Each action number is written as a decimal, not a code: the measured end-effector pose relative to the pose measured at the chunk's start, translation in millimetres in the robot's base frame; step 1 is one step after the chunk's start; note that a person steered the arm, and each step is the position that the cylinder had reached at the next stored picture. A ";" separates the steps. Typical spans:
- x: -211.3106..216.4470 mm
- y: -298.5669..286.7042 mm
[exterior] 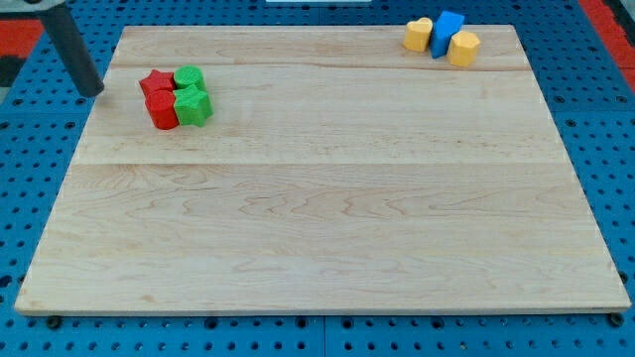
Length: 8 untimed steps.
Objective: Move the green circle towards the yellow heart
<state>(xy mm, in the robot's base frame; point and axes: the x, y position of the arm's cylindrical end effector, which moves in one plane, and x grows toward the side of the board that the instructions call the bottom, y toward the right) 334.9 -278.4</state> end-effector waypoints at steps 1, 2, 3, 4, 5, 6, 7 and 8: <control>-2.0 90.9; -20.0 188.5; -26.2 228.7; -24.9 196.2; -22.6 141.9; -23.8 89.7; -52.8 84.3; -67.8 129.3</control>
<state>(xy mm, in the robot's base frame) 267.0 -149.2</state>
